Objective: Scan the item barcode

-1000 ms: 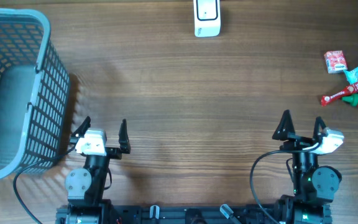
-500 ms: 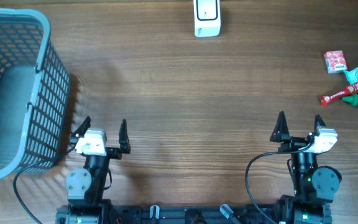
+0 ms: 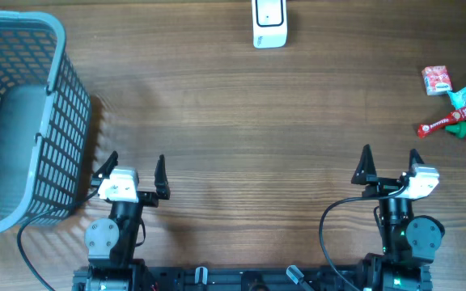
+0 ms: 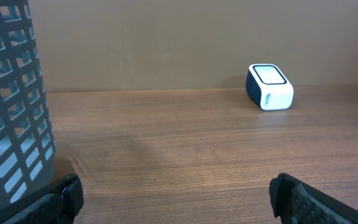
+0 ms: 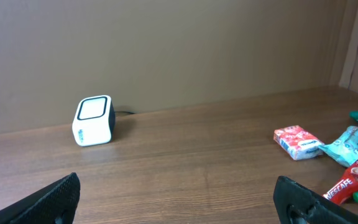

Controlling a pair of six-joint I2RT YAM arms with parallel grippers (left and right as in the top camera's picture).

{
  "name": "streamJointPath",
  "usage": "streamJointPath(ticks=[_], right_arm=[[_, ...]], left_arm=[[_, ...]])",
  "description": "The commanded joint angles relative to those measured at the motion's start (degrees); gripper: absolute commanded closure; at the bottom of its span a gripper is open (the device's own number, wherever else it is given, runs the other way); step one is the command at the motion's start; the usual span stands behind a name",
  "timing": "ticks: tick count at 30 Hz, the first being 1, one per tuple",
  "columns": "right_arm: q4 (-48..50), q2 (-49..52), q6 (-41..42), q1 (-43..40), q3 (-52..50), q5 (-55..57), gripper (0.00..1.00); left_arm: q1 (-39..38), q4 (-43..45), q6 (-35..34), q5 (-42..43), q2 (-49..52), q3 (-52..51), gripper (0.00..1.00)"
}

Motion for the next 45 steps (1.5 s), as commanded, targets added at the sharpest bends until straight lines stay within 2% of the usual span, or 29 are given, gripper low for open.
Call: streamJointPath(ticks=[1,6,45], right_arm=[[0.02,-0.74,-1.05,3.72,-0.15,-0.28,0.0],[0.0,-0.85,-1.03,7.82,-0.15,-0.31,0.0],[0.0,-0.68,-1.03,7.85,-0.15,-0.33,0.0]], left_arm=[[-0.37,-0.28,-0.55,-0.59,-0.46,-0.28,0.0],[-0.35,-0.28,-0.55,-0.57,-0.46,-0.28,0.0],[-0.35,-0.28,-0.55,-0.59,-0.46,-0.28,0.0]])
